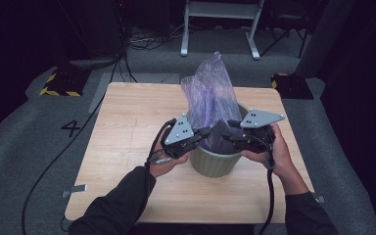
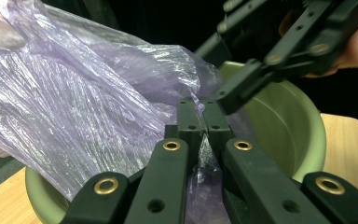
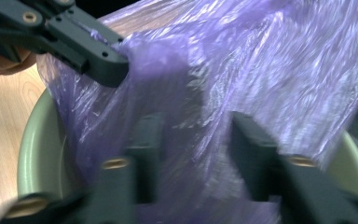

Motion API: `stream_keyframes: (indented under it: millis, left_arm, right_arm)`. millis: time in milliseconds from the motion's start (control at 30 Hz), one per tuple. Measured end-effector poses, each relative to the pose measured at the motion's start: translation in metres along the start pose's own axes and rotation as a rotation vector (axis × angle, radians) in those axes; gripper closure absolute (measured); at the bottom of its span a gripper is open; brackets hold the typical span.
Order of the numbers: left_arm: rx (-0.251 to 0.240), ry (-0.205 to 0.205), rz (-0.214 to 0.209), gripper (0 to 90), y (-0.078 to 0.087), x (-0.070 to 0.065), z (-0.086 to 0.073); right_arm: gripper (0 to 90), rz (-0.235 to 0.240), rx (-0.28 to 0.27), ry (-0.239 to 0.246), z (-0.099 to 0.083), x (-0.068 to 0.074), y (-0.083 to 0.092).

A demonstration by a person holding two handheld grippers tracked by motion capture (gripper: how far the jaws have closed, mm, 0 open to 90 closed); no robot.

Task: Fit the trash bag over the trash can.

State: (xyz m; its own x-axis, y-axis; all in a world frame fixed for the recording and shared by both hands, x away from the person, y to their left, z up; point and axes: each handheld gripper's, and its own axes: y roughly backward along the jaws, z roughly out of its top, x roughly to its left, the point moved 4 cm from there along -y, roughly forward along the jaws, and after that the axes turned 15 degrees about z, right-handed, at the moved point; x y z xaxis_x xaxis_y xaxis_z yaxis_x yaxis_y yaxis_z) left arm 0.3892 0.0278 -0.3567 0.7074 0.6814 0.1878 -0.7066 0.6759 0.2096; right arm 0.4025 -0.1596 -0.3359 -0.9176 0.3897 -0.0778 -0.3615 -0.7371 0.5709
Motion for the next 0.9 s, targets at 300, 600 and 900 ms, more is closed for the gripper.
stream_keyframes:
  millis: [300,600,900]
  left_arm:
    - [-0.014,0.023,0.012,74.5,0.012,0.004,-0.004]
    - [-0.025,0.113,0.057,33.4,0.031,0.025,-0.001]
    - [0.002,0.045,0.023,69.2,0.028,0.033,-0.003]
  right_arm:
    - [88.1,-0.006,-0.035,0.076,-0.005,0.011,0.005]
    - [88.0,0.001,-0.055,0.126,-0.008,0.029,0.014]
    - [86.8,-0.014,-0.069,0.162,-0.012,0.041,0.021]
